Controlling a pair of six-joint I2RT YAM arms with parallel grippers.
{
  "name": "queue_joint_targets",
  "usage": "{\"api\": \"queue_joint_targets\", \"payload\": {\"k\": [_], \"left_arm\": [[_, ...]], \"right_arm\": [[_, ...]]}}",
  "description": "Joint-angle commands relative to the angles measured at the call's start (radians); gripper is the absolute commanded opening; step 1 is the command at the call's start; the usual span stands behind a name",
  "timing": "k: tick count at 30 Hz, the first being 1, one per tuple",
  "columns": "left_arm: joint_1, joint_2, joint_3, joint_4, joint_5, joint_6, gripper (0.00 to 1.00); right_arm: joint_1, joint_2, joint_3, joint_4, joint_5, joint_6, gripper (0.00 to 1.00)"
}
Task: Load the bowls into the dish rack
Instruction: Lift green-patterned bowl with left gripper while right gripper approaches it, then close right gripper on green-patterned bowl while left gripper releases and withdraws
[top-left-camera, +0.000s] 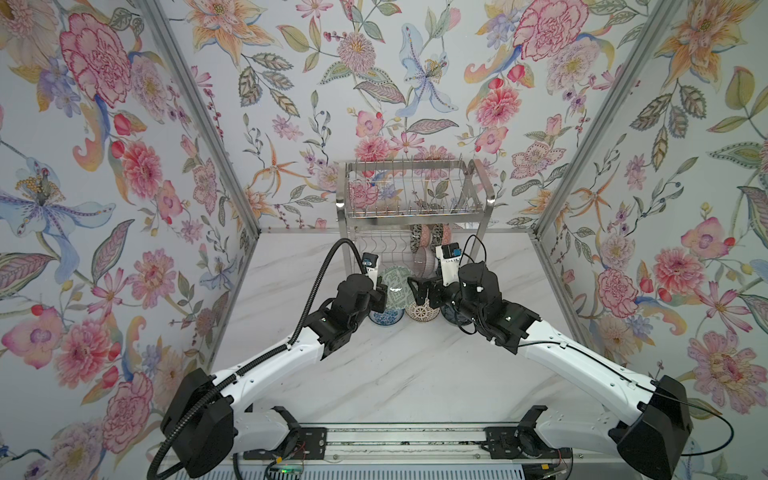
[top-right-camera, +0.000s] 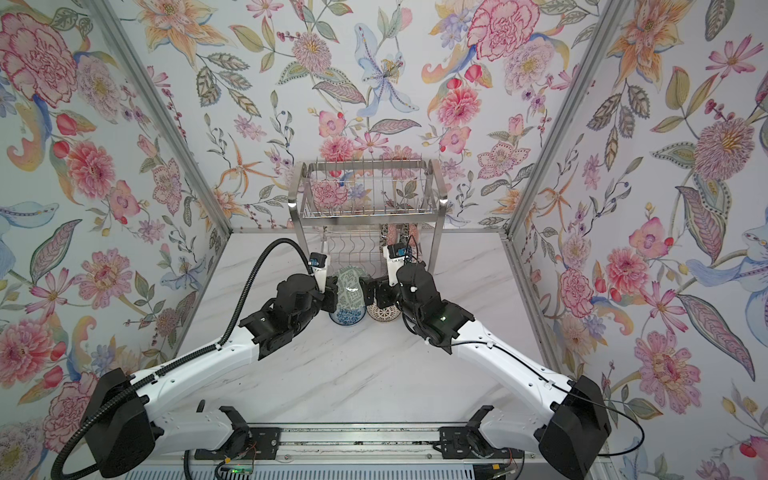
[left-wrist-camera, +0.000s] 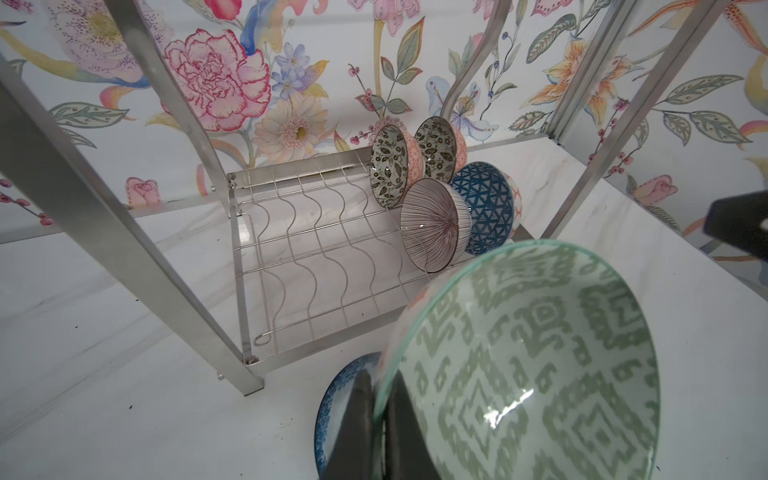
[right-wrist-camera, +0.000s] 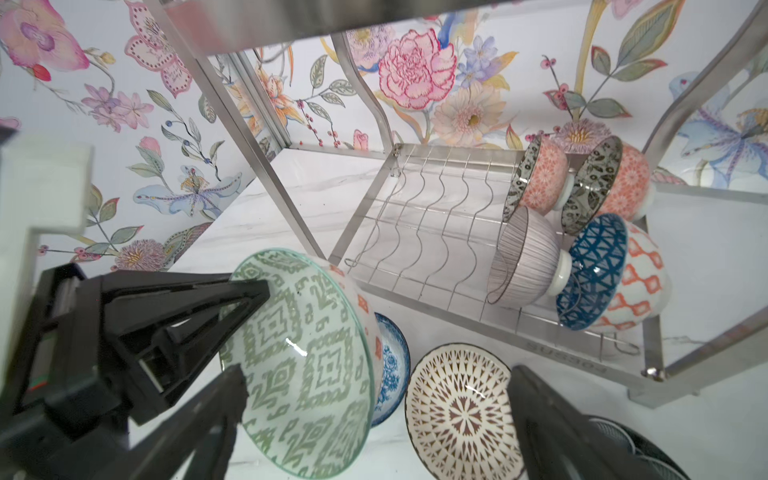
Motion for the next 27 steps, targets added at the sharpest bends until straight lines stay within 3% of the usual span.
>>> {"api": "queue_joint_targets", "payload": {"k": [1,10,13,23,24,25,26,27], "left_arm": [[-0.021,-0.002,0.044,0.086,-0.004,-0.022,0.0],[-0.059,0.026,0.046,0.134,0.012,-0.04,0.0],[-0.062,0.024,0.053,0.136,0.013,-0.04,0.0],[-0.062,0.008,0.098,0.093,0.045,-0.015,0.0],[-0.063,0.006,0.111,0.066,0.044,-0.004,0.0],[-0.06,0.003,0.123,0.033,0.043,0.012,0.09],[-0.055,-0.001,0.143,-0.014,0.041,0.036,0.4],[-0.049,-0.007,0.161,-0.06,0.04,0.051,0.65]], "right_arm": [[0.014,0.018,-0.019,0.039,0.019,0.069,0.97],[0.027,0.075,-0.013,0.039,0.089,0.126,0.76],[0.026,0.079,-0.017,0.041,0.106,0.13,0.62],[0.027,0.099,-0.001,0.038,0.129,0.128,0.0],[0.027,0.099,0.008,0.036,0.133,0.123,0.0],[0.027,0.099,0.018,0.031,0.137,0.114,0.0],[0.026,0.101,0.029,0.023,0.142,0.102,0.0],[0.027,0.104,0.041,0.015,0.149,0.09,0.0]]}}
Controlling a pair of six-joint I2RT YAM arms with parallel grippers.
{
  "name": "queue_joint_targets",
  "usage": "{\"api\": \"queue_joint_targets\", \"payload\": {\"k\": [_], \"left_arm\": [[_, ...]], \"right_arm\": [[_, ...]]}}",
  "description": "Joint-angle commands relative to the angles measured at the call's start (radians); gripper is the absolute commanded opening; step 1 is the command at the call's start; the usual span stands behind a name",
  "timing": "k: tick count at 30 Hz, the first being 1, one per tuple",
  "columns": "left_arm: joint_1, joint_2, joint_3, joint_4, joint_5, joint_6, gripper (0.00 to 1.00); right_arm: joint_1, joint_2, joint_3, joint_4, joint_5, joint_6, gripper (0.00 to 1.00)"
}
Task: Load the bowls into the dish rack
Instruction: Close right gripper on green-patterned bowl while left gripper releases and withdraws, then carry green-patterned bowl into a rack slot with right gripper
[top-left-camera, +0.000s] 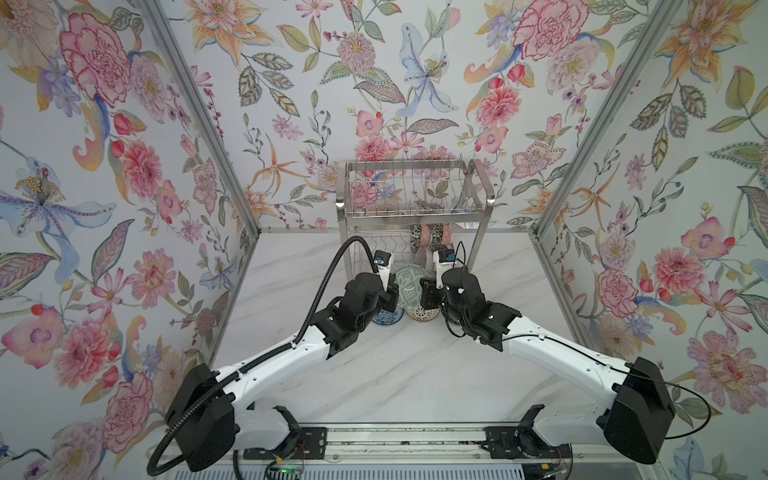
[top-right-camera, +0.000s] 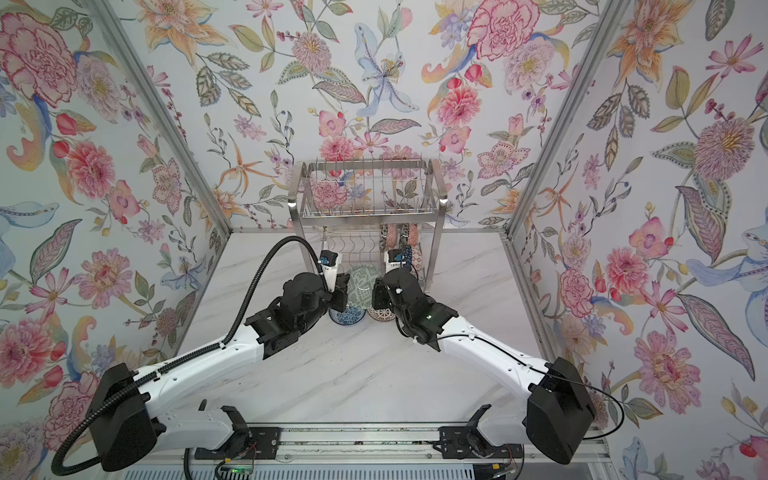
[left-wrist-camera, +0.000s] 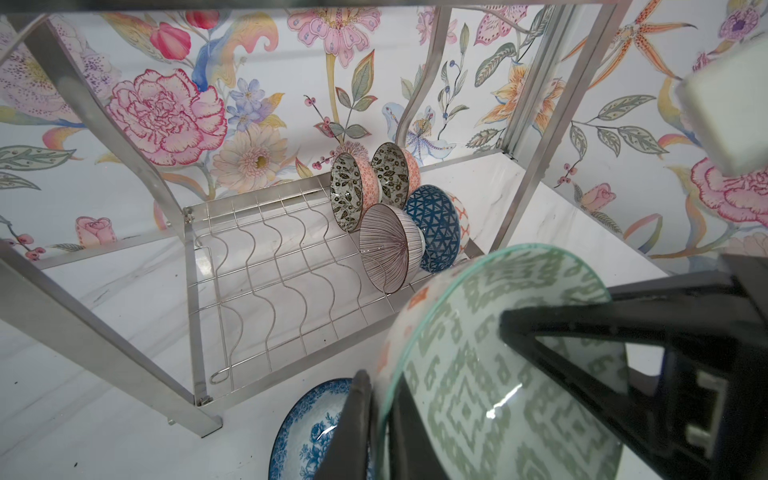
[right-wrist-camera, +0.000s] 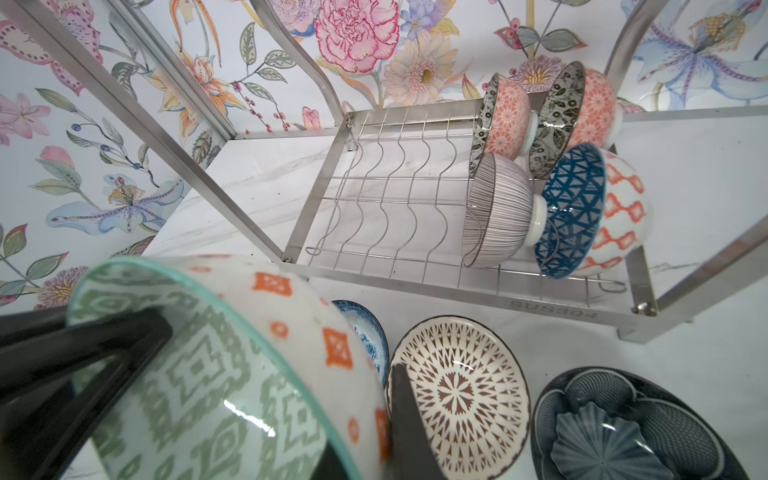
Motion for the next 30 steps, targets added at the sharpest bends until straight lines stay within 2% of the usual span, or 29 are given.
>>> {"api": "queue_joint_targets", "payload": {"k": [1,2,7,10,14,17,20,26,30], "left_arm": [[0.023,-0.04,0.103,-0.105,0.032,0.049,0.97],[0.044,-0.048,0.131,-0.176,0.053,0.073,0.99],[0.2,-0.116,0.21,-0.441,0.103,0.2,0.99],[0.28,-0.181,0.159,-0.462,0.087,0.262,0.99],[0.413,-0.234,0.062,-0.412,0.179,0.268,0.99],[0.434,-0.261,0.004,-0.357,0.208,0.262,1.0],[0.437,-0.26,-0.032,-0.336,0.185,0.273,0.99],[0.451,-0.222,-0.054,-0.325,0.164,0.292,0.99],[0.494,-0.216,-0.063,-0.324,0.225,0.277,0.99]], "right_arm": [[0.005,0.01,0.062,-0.001,0.021,-0.041,0.0],[0.006,0.017,0.079,-0.014,0.031,-0.063,0.0],[0.007,0.089,0.168,-0.053,0.13,-0.179,0.0],[0.007,0.162,0.222,-0.045,0.235,-0.263,0.0],[0.008,0.277,0.296,-0.024,0.409,-0.378,0.0],[0.01,0.353,0.35,0.018,0.5,-0.469,0.0],[0.01,0.421,0.389,0.09,0.555,-0.559,0.0],[0.018,0.538,0.473,0.243,0.613,-0.725,0.0],[0.018,0.64,0.555,0.35,0.644,-0.874,0.0]]}}
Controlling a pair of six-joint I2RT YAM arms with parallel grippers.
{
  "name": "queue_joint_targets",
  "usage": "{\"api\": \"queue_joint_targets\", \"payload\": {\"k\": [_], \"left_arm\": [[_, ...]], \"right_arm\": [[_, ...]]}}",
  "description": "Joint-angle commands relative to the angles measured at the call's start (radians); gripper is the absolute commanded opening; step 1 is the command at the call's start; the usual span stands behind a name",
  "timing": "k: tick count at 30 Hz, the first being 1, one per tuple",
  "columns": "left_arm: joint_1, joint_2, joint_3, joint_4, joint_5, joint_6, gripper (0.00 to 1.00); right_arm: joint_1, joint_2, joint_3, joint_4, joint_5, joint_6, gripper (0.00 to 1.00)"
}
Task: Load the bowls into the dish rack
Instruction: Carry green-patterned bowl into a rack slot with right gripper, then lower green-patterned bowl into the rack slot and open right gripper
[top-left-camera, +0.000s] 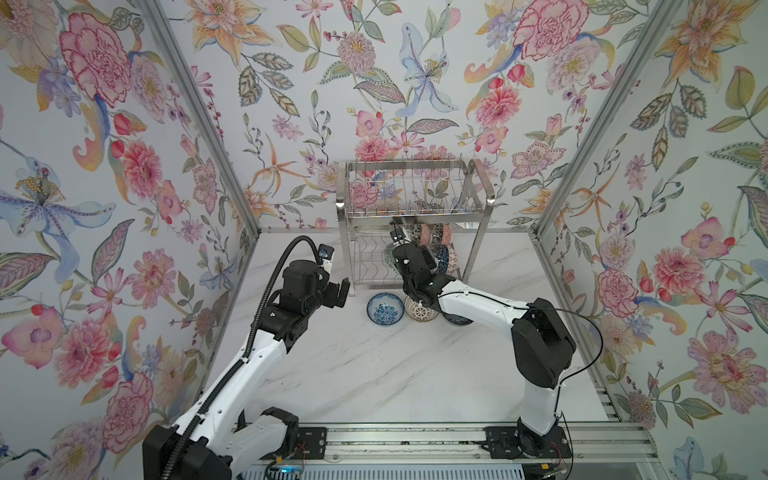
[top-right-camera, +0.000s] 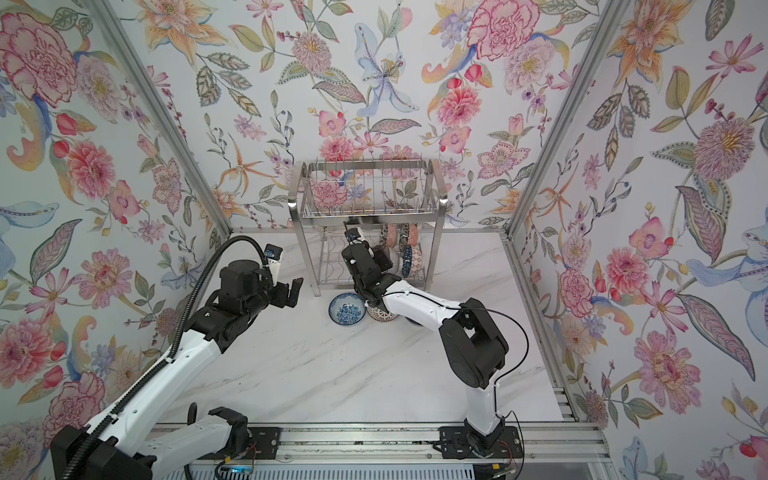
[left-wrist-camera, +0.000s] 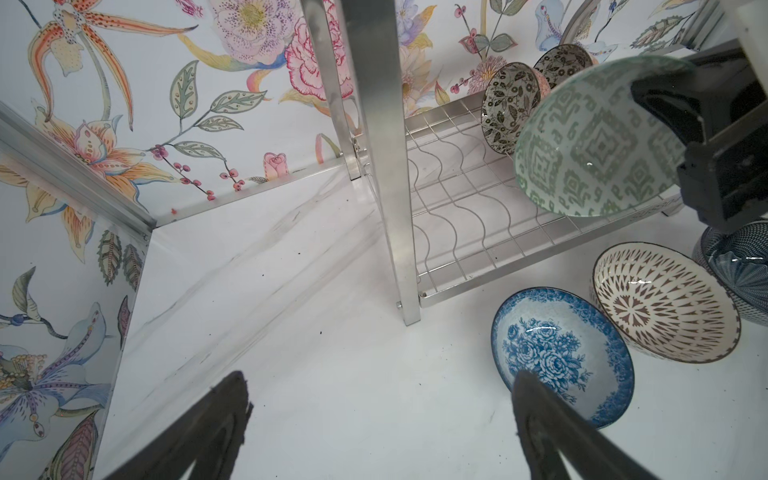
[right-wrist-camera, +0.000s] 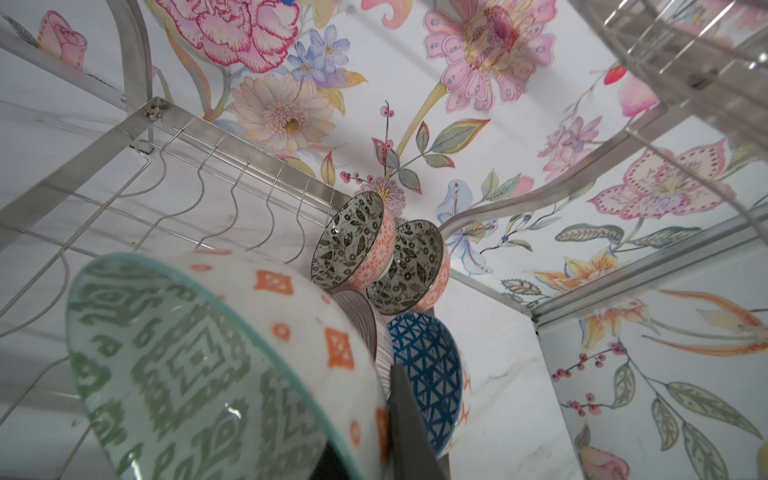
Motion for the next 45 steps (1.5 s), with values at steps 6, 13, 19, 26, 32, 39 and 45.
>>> {"api": "queue_joint_targets", "payload": {"k": [6,13,19,26,32,39,45], "left_arm": [[0.051,-0.003,-0.024,0.026,0.081,-0.003,0.99],[0.071,-0.016,-0.033,0.033,0.107,-0.01,0.99],[0.08,-0.013,-0.035,0.034,0.119,-0.011,0.99],[0.086,-0.012,-0.038,0.038,0.126,-0.011,0.99],[0.091,-0.014,-0.04,0.039,0.131,-0.013,0.99],[0.094,-0.007,-0.042,0.04,0.127,-0.01,1.0],[0.096,-0.008,-0.046,0.04,0.126,-0.01,0.99]], "right_arm": [[-0.013,0.22,0.229,0.282,0.127,-0.335,0.0],[-0.037,0.395,0.396,0.32,0.135,-0.43,0.0],[-0.076,0.538,0.576,0.326,0.142,-0.511,0.0],[-0.134,0.702,0.826,0.239,0.132,-0.506,0.0],[-0.144,0.802,0.953,0.197,0.102,-0.52,0.0],[-0.144,0.822,0.969,0.122,0.064,-0.432,0.0],[-0.144,0.858,1.002,0.092,0.067,-0.442,0.0]]}}
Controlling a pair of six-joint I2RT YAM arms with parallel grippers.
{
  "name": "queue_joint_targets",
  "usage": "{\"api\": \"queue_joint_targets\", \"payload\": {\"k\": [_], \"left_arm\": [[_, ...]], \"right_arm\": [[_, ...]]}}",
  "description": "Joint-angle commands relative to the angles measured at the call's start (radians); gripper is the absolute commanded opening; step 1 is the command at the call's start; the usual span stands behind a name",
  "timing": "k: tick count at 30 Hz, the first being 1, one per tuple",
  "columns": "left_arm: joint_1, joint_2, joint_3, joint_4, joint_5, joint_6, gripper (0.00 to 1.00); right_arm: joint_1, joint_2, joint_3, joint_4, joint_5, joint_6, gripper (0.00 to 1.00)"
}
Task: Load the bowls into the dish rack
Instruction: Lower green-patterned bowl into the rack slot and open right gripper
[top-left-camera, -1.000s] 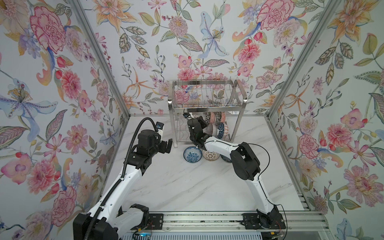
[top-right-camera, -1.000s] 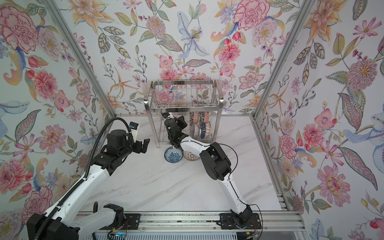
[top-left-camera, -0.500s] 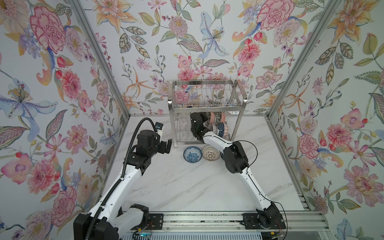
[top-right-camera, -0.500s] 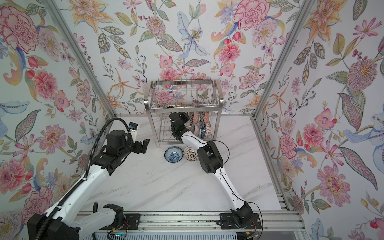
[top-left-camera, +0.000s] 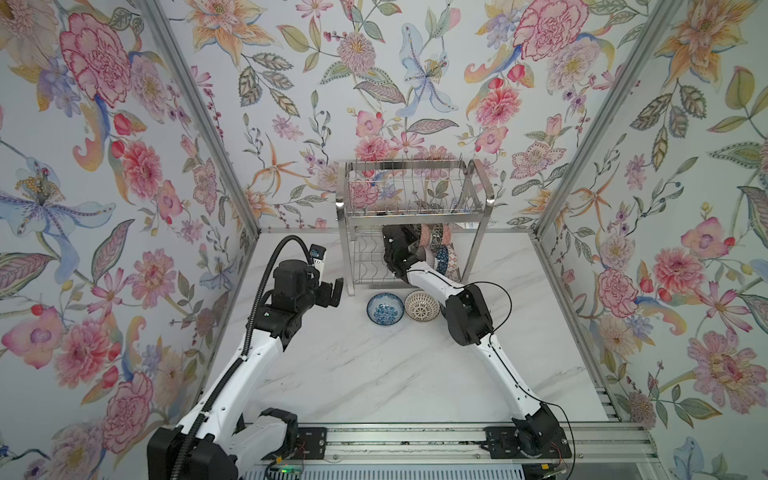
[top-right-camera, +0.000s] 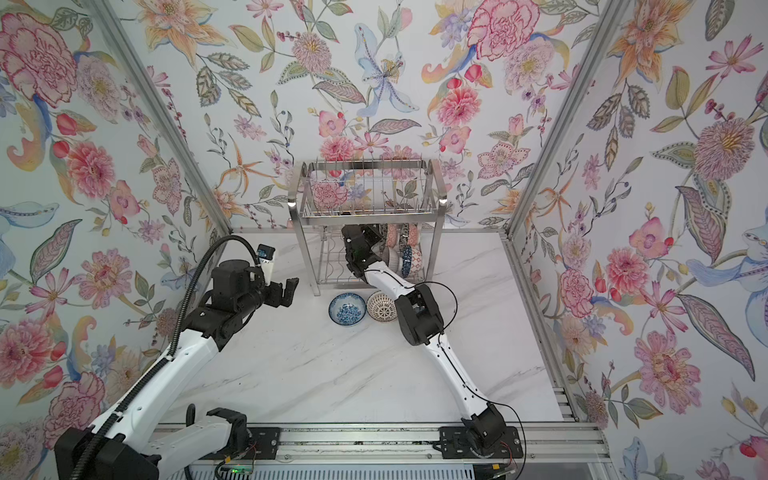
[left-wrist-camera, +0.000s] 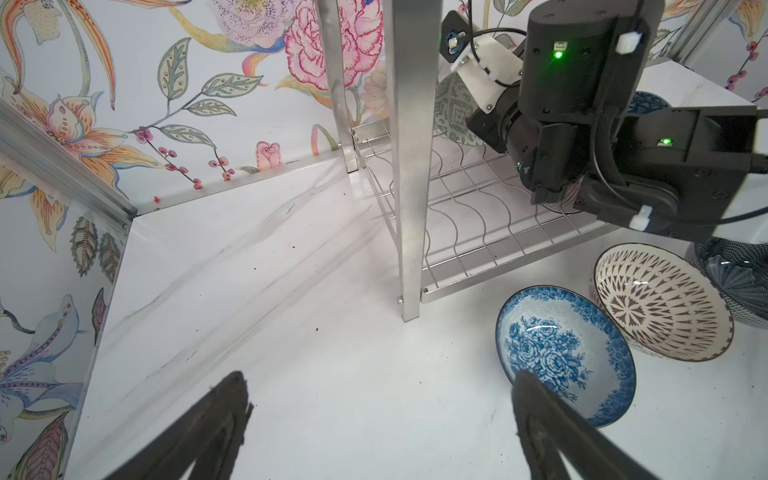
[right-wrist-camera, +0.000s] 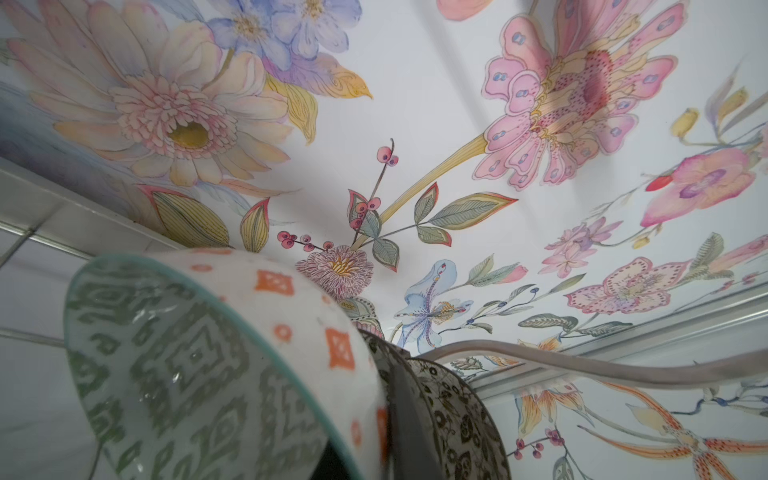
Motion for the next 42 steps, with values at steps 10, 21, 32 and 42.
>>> {"api": "queue_joint_targets", "payload": {"k": [10,21,32,42], "left_arm": [[0.016,-0.008,-0.023,0.015,0.011,-0.009,0.99],[0.019,-0.008,-0.026,0.015,0.012,-0.009,0.99],[0.018,-0.007,-0.033,0.021,0.03,-0.016,0.99],[0.02,0.001,-0.044,0.03,0.037,-0.007,0.99]], "right_arm": [[0.014,0.067,0.05,0.012,0.009,-0.053,0.01],[0.028,0.074,0.066,-0.002,0.011,-0.077,0.18],[0.054,-0.019,0.023,-0.061,0.01,-0.025,0.36],[0.096,-0.19,-0.141,-0.136,0.022,0.045,0.99]]}}
